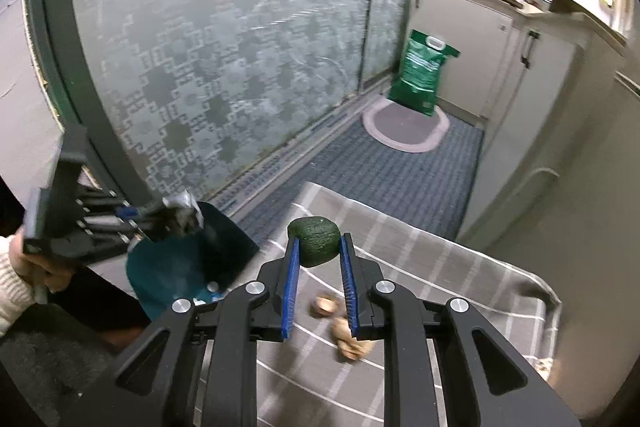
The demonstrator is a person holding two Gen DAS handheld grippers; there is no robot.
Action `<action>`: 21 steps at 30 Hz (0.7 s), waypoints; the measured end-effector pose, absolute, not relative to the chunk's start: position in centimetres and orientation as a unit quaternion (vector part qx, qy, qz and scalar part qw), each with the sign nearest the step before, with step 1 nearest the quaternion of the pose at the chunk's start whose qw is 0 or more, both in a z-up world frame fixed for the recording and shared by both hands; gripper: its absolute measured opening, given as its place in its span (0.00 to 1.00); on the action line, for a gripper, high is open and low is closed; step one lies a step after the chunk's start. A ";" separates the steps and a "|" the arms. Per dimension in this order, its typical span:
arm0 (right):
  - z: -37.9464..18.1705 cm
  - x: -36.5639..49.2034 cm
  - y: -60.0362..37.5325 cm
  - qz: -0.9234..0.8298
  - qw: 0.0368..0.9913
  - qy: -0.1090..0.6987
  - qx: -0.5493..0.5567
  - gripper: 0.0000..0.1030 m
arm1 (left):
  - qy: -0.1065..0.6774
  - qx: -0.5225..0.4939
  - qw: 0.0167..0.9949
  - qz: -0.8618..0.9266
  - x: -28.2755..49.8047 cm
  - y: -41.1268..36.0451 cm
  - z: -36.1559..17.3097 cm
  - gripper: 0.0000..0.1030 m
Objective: Collect trash
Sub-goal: 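Open the left tool to drop the black bottle into the teal bin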
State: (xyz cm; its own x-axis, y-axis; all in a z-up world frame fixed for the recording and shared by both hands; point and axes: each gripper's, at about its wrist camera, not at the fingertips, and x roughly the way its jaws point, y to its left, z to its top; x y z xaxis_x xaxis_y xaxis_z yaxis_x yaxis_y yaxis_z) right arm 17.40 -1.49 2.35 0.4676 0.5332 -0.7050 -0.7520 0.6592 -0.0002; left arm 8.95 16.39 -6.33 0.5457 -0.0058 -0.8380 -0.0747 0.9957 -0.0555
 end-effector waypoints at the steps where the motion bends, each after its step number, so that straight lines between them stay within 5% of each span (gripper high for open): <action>1: 2.4 17.3 -1.2 0.384 0.841 0.347 -0.158 0.19 | 0.480 -0.040 0.876 0.020 8.9 16.4 -6.6 0.13; 21: -1.4 14.5 9.2 0.442 0.783 0.386 -0.205 0.19 | 0.520 -0.041 0.853 0.028 7.1 19.6 -9.4 0.20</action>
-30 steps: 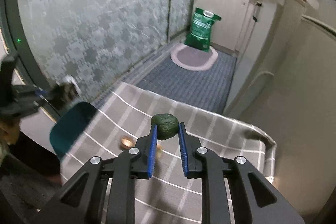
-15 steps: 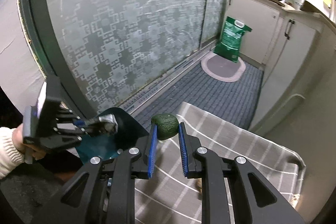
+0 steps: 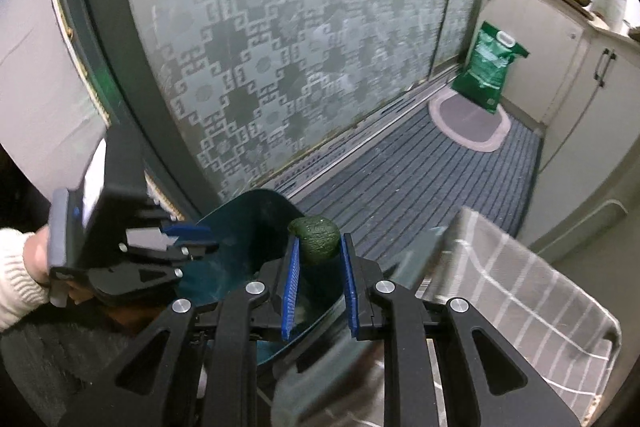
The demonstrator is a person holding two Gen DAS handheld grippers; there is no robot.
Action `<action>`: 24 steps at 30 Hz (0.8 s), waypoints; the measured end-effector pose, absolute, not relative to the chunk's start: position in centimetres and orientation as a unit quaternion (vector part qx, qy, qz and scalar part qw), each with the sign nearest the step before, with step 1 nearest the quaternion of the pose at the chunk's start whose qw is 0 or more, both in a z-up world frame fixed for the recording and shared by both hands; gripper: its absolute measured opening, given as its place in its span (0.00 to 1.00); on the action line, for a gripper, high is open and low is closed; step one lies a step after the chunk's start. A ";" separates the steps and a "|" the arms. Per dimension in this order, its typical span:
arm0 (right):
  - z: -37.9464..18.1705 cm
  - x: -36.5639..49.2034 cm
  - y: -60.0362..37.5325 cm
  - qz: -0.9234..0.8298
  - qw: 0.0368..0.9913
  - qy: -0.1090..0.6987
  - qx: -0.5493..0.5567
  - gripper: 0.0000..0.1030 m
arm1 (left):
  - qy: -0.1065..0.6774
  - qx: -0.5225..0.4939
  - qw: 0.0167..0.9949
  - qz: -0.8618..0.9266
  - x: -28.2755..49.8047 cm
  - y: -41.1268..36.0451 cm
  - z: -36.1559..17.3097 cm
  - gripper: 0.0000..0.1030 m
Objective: Collect trash
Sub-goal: 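Open the left tool to drop the black bottle into the teal bin, then lower the green fruit into the teal bin and open the right tool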
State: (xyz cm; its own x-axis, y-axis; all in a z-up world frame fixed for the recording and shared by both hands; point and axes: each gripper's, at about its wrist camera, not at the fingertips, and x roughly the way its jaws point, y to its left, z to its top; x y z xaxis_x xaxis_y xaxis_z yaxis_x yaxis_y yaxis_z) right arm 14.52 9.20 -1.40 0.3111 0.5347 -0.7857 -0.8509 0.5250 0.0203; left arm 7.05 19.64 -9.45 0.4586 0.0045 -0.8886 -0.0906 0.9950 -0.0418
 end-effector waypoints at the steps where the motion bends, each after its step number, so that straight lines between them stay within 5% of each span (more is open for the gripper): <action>1: -1.6 14.4 9.5 0.444 0.781 0.388 -0.206 0.19 | 0.516 -0.045 0.855 0.030 6.8 20.0 -9.1 0.20; 24: -9.3 11.8 18.2 0.467 0.710 0.459 -0.260 0.19 | 0.409 -0.055 0.909 0.056 0.8 22.8 -0.7 0.21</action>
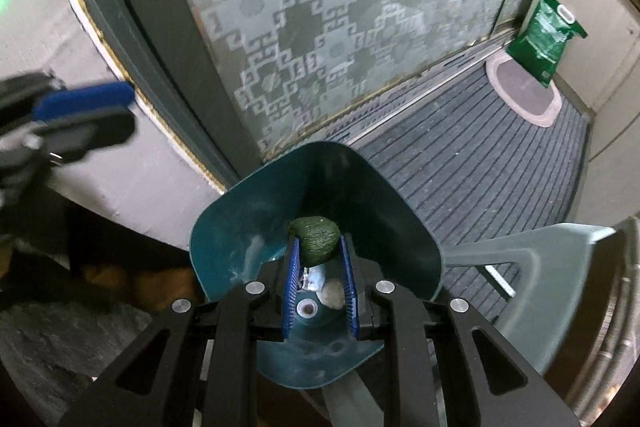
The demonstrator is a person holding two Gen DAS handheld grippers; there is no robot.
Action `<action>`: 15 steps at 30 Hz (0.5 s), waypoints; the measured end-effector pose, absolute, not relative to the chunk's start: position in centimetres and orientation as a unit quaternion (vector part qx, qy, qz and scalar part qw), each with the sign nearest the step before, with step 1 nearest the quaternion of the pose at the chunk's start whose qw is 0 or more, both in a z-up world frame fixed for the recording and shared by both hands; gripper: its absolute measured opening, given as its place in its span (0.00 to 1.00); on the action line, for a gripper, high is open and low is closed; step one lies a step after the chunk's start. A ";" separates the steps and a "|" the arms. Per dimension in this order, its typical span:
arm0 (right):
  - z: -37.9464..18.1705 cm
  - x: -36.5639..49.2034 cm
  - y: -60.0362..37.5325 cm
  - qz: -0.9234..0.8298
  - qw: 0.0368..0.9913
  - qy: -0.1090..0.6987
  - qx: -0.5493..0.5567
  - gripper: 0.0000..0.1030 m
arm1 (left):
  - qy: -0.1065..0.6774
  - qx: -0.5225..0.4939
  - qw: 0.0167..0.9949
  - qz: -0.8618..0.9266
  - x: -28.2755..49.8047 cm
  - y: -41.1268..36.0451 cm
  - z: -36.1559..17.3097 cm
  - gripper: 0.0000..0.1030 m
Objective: Collect trash
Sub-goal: 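Lower the green fruit into the teal bin and open the right tool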
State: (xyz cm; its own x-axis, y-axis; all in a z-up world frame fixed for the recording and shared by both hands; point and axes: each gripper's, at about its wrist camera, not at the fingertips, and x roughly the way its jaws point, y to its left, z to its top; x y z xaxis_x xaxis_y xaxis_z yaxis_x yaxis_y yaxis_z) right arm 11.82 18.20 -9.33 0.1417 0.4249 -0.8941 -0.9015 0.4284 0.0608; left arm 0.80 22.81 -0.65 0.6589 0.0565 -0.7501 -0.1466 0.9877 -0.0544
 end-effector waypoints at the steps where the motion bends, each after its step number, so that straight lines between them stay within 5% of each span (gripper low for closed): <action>1: -9.8 11.8 18.5 0.467 0.707 0.463 -0.261 0.19 | 0.407 -0.055 0.910 0.057 0.6 22.8 -0.4 0.21; 15: -12.3 11.3 19.9 0.466 0.682 0.498 -0.264 0.24 | 0.378 -0.063 0.921 0.065 -1.9 23.3 2.0 0.23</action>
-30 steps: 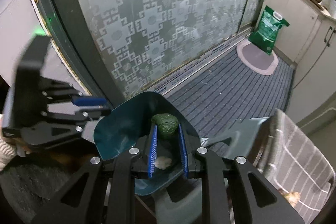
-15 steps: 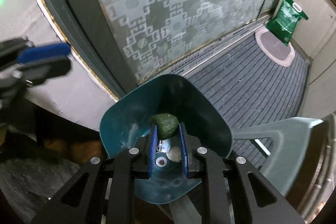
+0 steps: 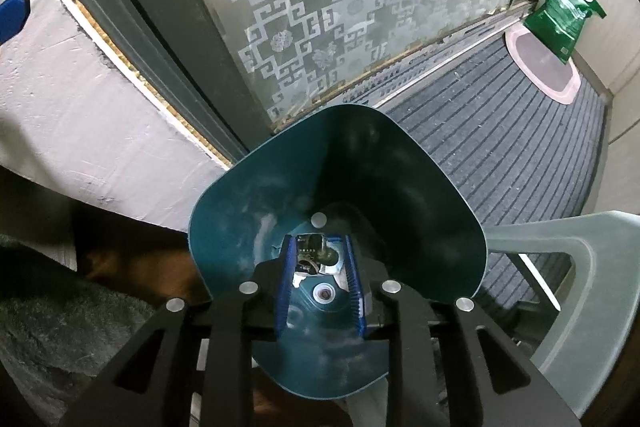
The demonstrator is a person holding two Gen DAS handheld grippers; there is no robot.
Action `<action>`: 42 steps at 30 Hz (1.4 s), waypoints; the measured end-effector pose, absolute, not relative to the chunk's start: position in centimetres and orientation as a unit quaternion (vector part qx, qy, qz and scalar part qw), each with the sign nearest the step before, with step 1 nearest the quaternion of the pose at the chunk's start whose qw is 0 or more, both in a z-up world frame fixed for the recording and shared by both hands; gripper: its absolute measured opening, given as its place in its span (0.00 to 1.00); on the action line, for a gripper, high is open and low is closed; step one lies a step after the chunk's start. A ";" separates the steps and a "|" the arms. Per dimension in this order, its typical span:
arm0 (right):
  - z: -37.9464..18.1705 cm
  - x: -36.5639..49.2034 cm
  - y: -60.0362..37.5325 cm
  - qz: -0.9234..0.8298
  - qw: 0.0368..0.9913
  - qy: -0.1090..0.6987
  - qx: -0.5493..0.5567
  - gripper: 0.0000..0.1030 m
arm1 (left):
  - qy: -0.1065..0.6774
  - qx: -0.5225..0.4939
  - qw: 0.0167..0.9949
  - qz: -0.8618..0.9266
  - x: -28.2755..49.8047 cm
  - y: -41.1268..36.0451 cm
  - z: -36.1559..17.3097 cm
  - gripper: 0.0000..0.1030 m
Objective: Collect trash
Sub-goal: 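Lower the green fruit into the teal bin and open the right tool, then move both tools back over the table toward the brown ginger and shell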
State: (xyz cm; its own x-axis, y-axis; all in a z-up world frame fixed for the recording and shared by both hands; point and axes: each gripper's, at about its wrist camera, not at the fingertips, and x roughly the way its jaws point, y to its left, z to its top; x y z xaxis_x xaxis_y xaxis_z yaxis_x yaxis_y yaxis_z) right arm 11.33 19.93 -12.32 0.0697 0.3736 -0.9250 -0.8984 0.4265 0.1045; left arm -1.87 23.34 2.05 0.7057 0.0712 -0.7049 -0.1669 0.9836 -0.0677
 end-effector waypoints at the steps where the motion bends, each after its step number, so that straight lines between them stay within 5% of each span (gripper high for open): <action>1: -12.3 11.2 19.9 0.466 0.682 0.498 -0.264 0.24 | 0.376 -0.064 0.922 0.065 -1.7 23.4 2.2 0.23; 23: -7.1 8.7 18.0 0.516 0.697 0.450 -0.213 0.38 | 0.293 -0.054 0.953 0.058 -1.8 18.9 8.6 0.35; 42: 0.0 13.0 5.7 0.462 0.792 0.380 -0.124 0.55 | 0.279 -0.031 0.960 0.023 1.8 11.9 10.0 0.50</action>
State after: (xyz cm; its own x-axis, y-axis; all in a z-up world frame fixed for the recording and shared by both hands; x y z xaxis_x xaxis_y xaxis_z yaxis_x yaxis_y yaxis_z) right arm 12.99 5.74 0.03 0.2835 0.6382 -0.7158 -0.8259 0.5418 0.1559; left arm 1.83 11.86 9.98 0.8434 0.0264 -0.5367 -0.0610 0.9970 -0.0469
